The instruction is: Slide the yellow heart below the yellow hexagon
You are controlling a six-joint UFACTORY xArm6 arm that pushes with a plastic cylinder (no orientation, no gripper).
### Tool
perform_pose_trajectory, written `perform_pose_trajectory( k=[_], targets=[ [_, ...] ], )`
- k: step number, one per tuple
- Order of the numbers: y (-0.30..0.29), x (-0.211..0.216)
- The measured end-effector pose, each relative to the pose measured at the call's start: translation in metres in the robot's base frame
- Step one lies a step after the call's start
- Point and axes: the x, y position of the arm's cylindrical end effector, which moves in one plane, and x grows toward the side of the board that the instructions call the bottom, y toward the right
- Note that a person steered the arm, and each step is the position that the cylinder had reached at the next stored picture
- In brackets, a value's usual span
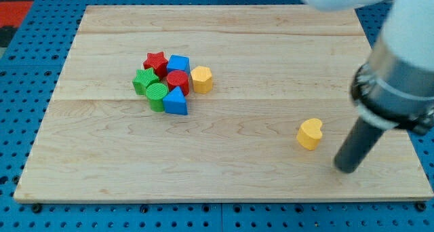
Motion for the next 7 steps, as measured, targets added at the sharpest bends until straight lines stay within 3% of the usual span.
perform_pose_trajectory(
  k=[1, 2, 3, 4, 5, 6, 7],
  targets=[
    [-0.002, -0.041],
    [-0.098, -0.075],
    [-0.122, -0.078],
    [-0.023, -0.066],
    [-0.022, -0.031],
    [-0.091, -0.027],
    [-0.162, -0.063]
  ],
)
